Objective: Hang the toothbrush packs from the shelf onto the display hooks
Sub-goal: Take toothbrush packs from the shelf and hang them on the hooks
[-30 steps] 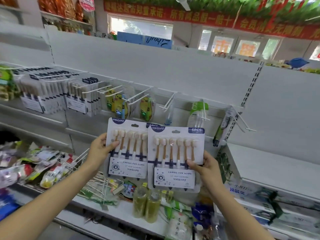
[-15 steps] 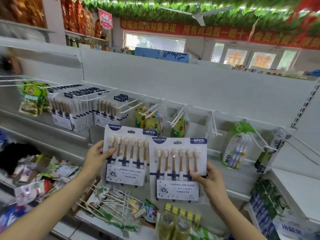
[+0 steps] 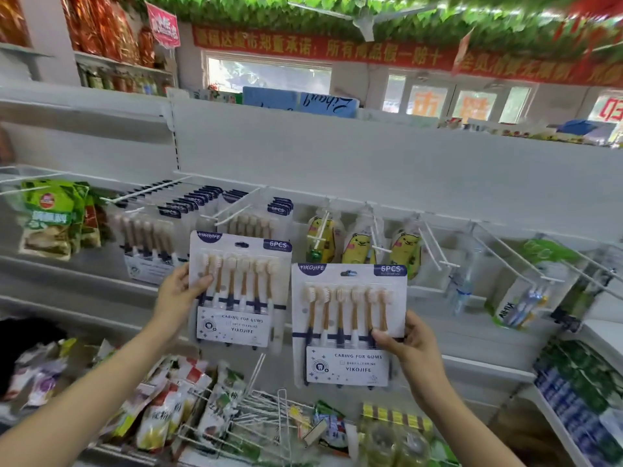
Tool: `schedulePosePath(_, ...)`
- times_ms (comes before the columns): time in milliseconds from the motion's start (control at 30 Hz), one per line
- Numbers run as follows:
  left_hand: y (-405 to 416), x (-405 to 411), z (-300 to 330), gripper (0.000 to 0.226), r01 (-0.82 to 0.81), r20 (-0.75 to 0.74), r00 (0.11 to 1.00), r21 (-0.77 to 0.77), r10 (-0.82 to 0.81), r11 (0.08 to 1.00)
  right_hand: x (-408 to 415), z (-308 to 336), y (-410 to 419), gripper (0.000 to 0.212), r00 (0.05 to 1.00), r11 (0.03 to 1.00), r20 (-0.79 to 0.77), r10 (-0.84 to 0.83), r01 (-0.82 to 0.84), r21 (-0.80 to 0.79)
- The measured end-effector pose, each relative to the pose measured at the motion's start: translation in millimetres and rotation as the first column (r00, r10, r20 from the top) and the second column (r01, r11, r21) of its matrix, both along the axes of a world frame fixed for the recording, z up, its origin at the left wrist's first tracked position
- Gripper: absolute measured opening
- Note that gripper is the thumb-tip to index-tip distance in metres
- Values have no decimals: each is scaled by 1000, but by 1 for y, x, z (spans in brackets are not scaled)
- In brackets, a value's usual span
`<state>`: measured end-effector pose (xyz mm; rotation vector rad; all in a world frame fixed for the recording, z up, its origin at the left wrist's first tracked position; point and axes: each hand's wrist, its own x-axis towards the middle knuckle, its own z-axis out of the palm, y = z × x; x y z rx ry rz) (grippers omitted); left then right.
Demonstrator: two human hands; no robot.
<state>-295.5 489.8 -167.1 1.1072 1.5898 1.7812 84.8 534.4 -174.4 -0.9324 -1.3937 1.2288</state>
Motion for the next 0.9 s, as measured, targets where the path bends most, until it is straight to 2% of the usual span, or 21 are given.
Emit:
schedulePosePath(400, 30, -60, 11, 37, 64, 26, 998, 30, -64, 998, -70, -3, -3, 34, 999, 999, 19, -41, 41, -20)
schedulePosePath(600, 49, -73, 8, 25, 93, 31, 995, 34, -94, 995, -79, -8, 6, 33, 997, 997, 34, -70, 70, -25)
schedulePosePath(900, 108, -77, 6, 40, 155, 24, 987, 45, -157, 987, -82, -10, 13, 35, 997, 996, 28, -78, 79, -32)
